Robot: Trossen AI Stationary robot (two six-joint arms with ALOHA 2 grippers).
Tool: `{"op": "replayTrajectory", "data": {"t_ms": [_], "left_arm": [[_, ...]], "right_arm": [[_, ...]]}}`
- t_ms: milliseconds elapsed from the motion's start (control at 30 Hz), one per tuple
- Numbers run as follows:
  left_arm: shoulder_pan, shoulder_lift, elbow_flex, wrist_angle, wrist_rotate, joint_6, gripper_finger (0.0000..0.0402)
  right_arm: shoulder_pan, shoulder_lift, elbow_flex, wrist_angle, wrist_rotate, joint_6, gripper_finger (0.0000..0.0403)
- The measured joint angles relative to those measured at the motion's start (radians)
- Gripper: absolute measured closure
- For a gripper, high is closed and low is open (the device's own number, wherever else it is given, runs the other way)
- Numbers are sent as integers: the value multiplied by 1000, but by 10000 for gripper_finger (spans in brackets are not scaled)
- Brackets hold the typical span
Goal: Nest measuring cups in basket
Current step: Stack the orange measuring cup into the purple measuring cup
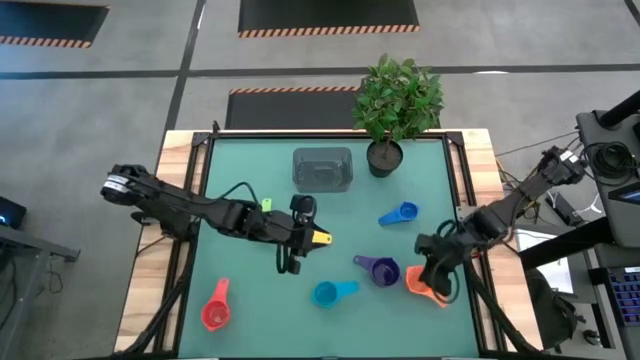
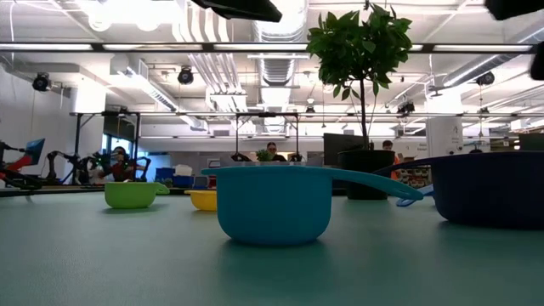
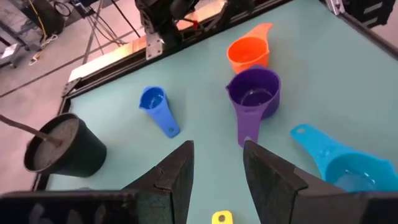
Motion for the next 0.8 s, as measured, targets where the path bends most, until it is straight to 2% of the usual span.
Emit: {"op": "replayTrajectory", "data": {"t_ms": [233,333,433,567,800], "left_arm": [[0,-2,6,-3,-1,4,280],[0,-2,6,-11,-1,4,280],[0,-2,6,-11,-1,5,280],[0,-2,6,-11,-1,6,280],[0,-2,7,-11,-1,26,280]], "right_arm": [[135,72,-39,3,-3,205,394],[186,103,-50,35,-44,270,394],[230,127,-50,93,-46,291,394],[253,180,-50,117,13,316,394],[264,309,-50,170,-4,288,394]]}}
